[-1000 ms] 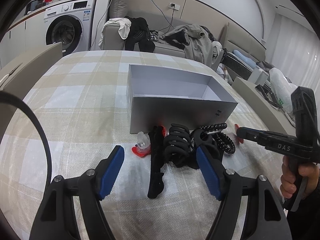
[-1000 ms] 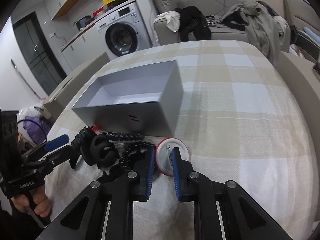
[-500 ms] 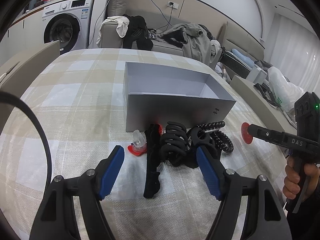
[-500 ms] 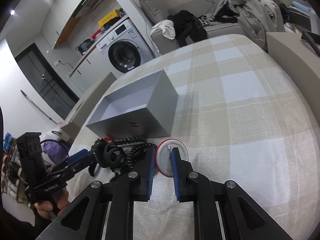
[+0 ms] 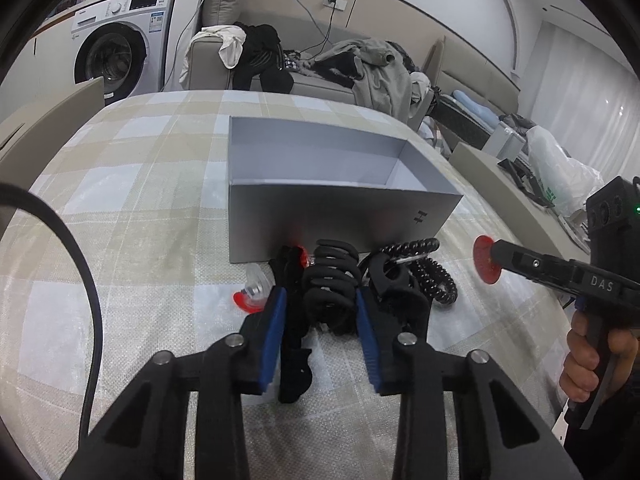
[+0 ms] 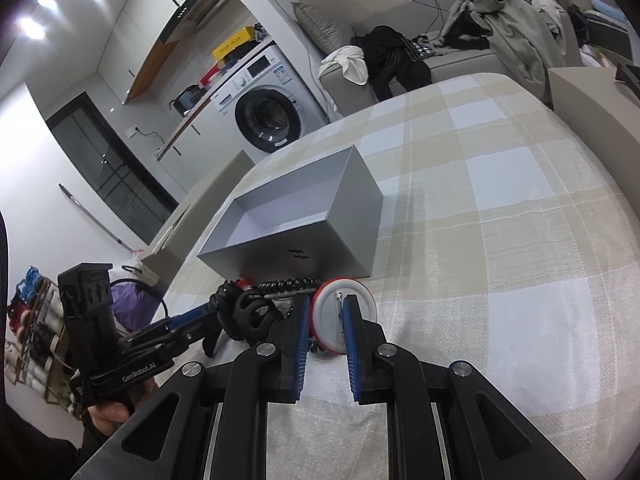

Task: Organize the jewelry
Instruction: 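Lift the compact with the right tool while the left tool grasps the black claw clip, then carry the compact and the claw clip over the grey box with both tools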

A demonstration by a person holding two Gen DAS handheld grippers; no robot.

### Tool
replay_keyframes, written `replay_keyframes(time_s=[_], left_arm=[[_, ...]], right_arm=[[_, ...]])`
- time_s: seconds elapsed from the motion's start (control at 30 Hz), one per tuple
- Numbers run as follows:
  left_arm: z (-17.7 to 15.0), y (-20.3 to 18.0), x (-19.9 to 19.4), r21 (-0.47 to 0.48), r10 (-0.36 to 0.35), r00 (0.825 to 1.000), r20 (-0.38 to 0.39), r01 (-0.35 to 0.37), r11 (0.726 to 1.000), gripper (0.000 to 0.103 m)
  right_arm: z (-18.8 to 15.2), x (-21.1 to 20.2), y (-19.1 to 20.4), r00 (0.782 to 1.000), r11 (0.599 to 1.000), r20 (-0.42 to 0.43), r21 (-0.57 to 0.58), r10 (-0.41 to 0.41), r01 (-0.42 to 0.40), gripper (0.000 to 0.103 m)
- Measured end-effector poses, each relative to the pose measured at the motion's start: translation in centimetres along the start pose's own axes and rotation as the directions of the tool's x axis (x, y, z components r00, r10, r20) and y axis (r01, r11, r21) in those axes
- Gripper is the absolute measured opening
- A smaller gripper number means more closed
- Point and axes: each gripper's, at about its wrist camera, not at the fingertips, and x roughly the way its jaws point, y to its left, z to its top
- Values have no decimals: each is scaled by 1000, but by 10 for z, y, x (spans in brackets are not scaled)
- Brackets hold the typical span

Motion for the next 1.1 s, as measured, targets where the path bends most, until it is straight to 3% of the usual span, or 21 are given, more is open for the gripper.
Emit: replay_keyframes(time_s=[0.07,0.47,1.1], left_arm=[[0,-3,-5,24,4,1000,28,-4,1000,19],[0,1,-18,20,-10,998,66,8,1000,19],[17,7,-32,-40,3,989,149,3,999,19]], right_arm=[[0,0,1,1000,1000,-2,-6,0,0,16],[2,-2,11,1000,1000,14,-19,19,-19,16],[20,4,39,988,986,65,-100,139,-132,16]])
